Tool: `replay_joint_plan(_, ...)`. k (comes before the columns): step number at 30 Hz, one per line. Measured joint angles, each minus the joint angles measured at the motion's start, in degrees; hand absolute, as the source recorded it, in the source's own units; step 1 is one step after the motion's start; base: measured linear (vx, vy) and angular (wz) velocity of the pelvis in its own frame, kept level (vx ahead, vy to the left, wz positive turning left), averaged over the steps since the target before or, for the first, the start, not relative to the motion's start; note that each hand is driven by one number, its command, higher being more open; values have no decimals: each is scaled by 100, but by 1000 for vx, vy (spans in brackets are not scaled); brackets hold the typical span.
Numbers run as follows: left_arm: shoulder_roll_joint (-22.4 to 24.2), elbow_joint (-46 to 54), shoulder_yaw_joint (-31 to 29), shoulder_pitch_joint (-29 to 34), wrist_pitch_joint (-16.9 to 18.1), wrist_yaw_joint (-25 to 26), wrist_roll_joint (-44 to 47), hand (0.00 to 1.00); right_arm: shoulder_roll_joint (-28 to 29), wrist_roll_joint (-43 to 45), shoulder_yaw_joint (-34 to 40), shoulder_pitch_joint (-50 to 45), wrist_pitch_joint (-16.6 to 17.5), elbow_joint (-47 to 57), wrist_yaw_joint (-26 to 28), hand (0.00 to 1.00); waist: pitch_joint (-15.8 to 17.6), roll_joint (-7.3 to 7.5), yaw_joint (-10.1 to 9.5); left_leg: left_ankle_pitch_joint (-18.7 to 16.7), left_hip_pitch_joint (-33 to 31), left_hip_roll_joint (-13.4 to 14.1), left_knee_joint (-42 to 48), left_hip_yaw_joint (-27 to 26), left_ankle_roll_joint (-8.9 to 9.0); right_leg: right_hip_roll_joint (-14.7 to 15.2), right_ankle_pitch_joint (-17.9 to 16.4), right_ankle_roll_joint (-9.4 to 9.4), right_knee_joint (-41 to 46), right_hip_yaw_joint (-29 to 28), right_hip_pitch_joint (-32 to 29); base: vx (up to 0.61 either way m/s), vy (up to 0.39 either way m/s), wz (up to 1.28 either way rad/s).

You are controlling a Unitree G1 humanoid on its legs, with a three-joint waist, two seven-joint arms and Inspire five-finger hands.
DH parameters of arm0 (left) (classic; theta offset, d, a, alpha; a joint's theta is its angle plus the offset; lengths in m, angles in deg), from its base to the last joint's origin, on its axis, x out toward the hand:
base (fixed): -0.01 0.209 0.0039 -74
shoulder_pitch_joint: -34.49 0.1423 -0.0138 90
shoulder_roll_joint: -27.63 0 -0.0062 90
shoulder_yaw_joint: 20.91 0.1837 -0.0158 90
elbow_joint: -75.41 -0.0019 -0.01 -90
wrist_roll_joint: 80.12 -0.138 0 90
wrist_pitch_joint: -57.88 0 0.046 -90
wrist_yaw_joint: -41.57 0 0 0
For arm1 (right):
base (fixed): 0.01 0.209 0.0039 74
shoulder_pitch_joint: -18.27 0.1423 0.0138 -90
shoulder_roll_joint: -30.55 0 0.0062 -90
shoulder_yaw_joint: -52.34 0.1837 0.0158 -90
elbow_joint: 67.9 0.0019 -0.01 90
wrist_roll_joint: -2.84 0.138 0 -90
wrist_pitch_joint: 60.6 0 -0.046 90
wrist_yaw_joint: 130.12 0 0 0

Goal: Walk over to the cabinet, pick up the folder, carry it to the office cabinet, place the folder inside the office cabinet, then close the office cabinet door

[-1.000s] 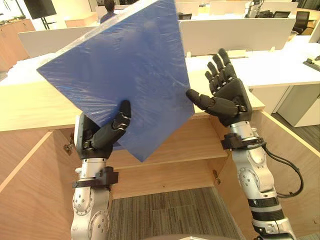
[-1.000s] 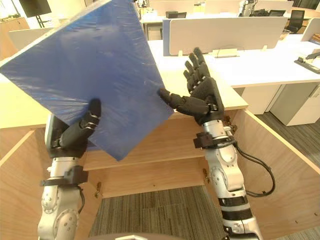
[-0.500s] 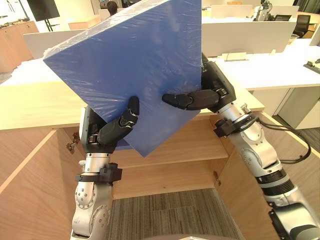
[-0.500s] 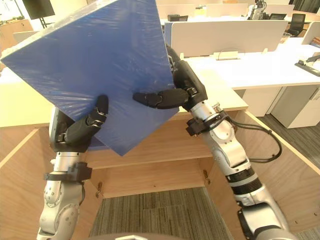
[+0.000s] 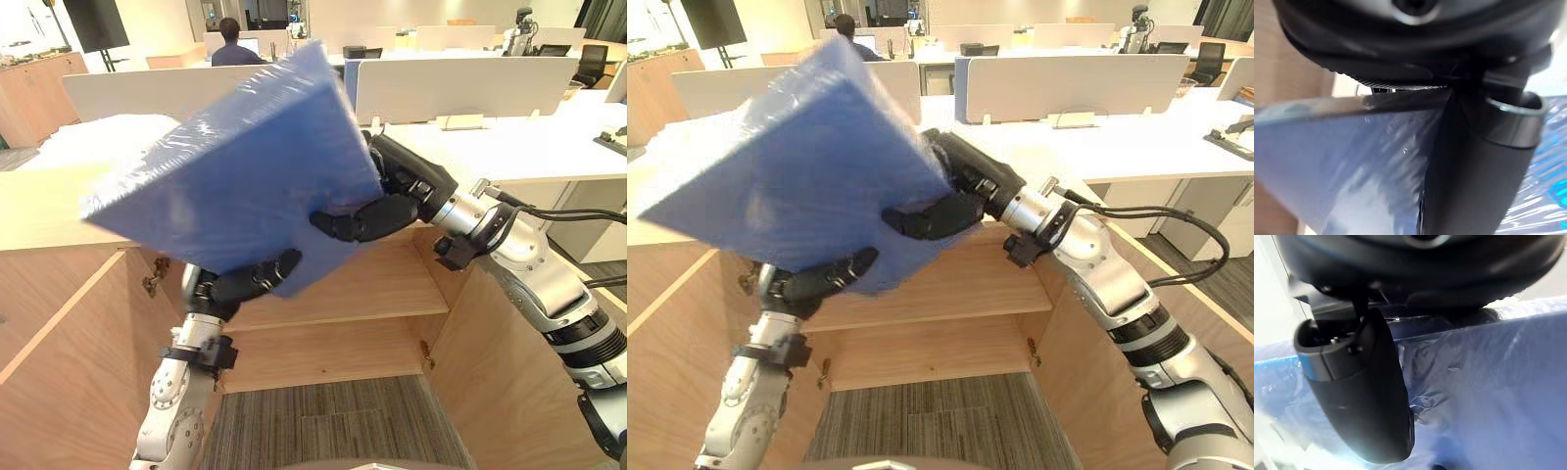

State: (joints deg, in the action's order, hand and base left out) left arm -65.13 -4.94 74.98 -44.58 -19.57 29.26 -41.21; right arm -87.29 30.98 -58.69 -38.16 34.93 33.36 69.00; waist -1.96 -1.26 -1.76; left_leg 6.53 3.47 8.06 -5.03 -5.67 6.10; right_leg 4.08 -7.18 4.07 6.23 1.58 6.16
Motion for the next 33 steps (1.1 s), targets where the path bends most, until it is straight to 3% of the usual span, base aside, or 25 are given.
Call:
replay_joint_plan(5, -784, -1053, 745, 56, -713, -1124, -23, 100, 248, -388, -46, -287, 11, 145, 312, 0, 2, -3, 17, 17, 0, 0, 0, 4, 0, 0, 6, 1, 15, -2, -8, 0, 0, 0)
replay_joint_plan(8, -746, -1708, 885, 226, -822, -1496, -179, 100, 542, -800, -45, -742, 122, 318, 327, 0, 5, -2, 37, 17, 0, 1, -22, 3, 0, -2, 5, 0, 13, -2, -13, 0, 0, 0)
replay_joint_plan(14, -312, -3878, 920, 231, -850, -1364, -1509, 100, 1051, -2409, -65, -1711, 461, 304, 201, 0, 53, 68, 32, 19, -45, 36, -25, 11, 1, -31, -4, -9, -34, -3, -43, -19, 1, 0)
replay_joint_plan(18, 29, -5206, 798, 239, -952, -1109, -2366, 100, 1130, -3077, -405, -2218, 481, -34, 82, 0, 98, 137, 33, 16, -53, 49, 1, 5, 13, -48, 1, -18, -51, -6, -42, 0, 0, 0)
replay_joint_plan(20, 292, -5782, 418, 241, -953, -903, -2752, 100, 1223, -3382, -661, -2389, 482, -573, 5, 0, 137, 158, 34, 14, -42, 48, 1, 8, 16, -48, 3, -19, -56, -2, -25, 0, 0, 0)
replay_joint_plan(23, 695, -6671, -609, 192, -943, -284, -3139, 100, 1226, -4271, -1228, -2459, 447, -1711, -110, 0, 239, 137, 22, 12, -34, 42, 0, 17, 18, -41, 3, -18, -56, 7, -10, -11, 3, 1)
replay_joint_plan(29, 1127, -7185, -1794, 88, -942, 798, -3271, 100, 1251, -5309, -1793, -2459, 406, -3092, -218, 0, 405, -38, -12, 10, -36, 43, -22, 25, 21, -41, 2, -15, -60, 12, -13, 0, 0, 0)
replay_joint_plan(31, 1304, -7274, -2342, 101, -969, 1109, -3248, 100, 1699, -5055, -1186, -2504, 164, -3691, -265, 0, 540, -142, -13, 7, -52, 43, -23, 38, 23, -42, 1, -15, -70, 24, -19, 0, 0, 3)
replay_joint_plan(33, 1449, -7335, -2731, 105, -1088, 1146, -3018, 100, 2553, -3870, 310, -2563, -253, -4541, -793, 0, 624, -259, -16, 4, -129, 30, -23, 85, 26, -32, 0, -14, -110, 78, -49, 9, 2, 11)
